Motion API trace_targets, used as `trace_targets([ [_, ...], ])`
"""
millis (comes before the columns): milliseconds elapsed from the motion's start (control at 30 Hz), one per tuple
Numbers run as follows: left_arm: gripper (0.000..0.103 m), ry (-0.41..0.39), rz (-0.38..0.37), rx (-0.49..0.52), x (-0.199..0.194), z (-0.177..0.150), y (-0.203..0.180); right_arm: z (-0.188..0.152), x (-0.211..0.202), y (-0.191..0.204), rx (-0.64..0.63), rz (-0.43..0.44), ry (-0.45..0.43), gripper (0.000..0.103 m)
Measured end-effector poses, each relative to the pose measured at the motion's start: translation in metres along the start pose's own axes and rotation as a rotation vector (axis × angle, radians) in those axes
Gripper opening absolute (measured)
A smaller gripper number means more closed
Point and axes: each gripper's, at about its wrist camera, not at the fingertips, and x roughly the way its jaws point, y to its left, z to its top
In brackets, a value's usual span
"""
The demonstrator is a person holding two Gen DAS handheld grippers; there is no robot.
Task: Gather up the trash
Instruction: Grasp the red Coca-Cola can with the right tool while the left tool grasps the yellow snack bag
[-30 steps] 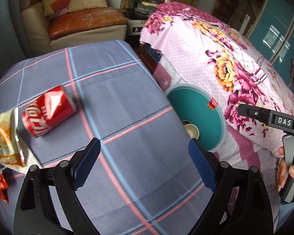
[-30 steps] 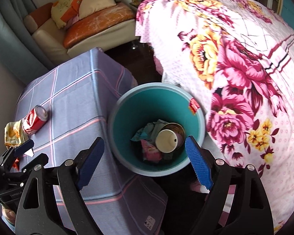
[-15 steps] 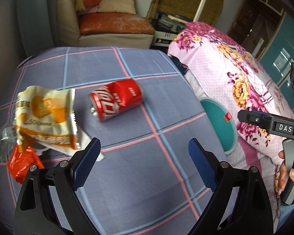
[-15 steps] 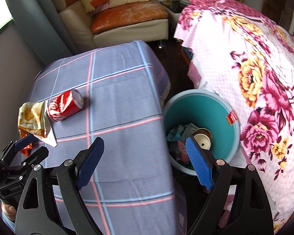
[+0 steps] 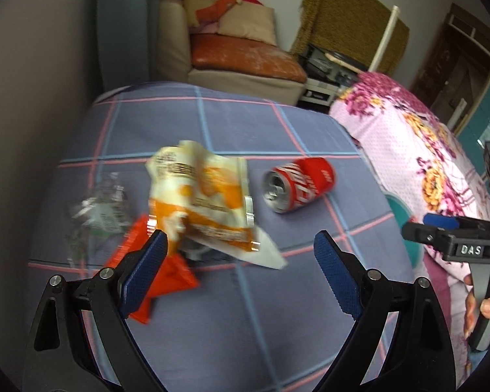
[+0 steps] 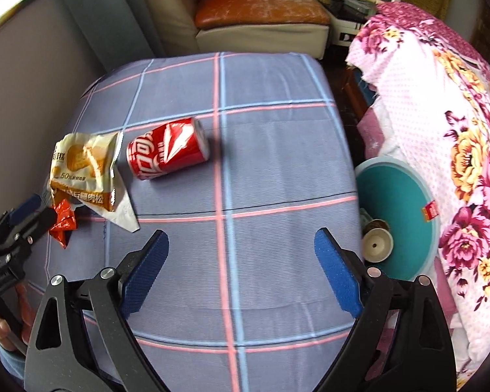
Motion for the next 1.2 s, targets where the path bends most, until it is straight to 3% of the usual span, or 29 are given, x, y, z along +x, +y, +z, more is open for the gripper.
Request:
trace_targets([
  [167,0.091,0.013,0.039,-0.028,0.012,0.01,0.03,0.011,0.018,0.014,0.026,0.034,0.036,0.087],
  [333,0.09,0.038,0.055,-0.01,0.031,0.021,0.037,0.027,0.039,0.02,0.102,0.036,0.067,0.087],
  [433,0.078,0.052,0.054,0.004,0.042,0.024,0.039,0.036,0.052,0.023,0.161,0.061,0.087,0.087],
  [500,0.044,0.074,0.033,0.003,0.051,0.026,0.042,0.043,0.06,0.025,0.194,0.065,0.089,0.087],
  [600,0.031,0.081,0.017,0.007,0.056,0.027,0.045,0.053,0.071,0.027,0.255,0.075,0.084,0.087],
  [900,0.03,0.074,-0.021,0.029,0.059,0.025,0.049,0.068,0.112,0.032,0.426,0.204,0.102,0.088],
  [1133,0.038,0.073,-0.033,0.048,0.058,0.021,0.05,0.079,0.137,0.043,0.461,0.356,0.109,0.087],
  [1200,0.043,0.077,-0.037,0.047,0.06,0.02,0.05,0.083,0.133,0.047,0.425,0.396,0.075,0.069],
])
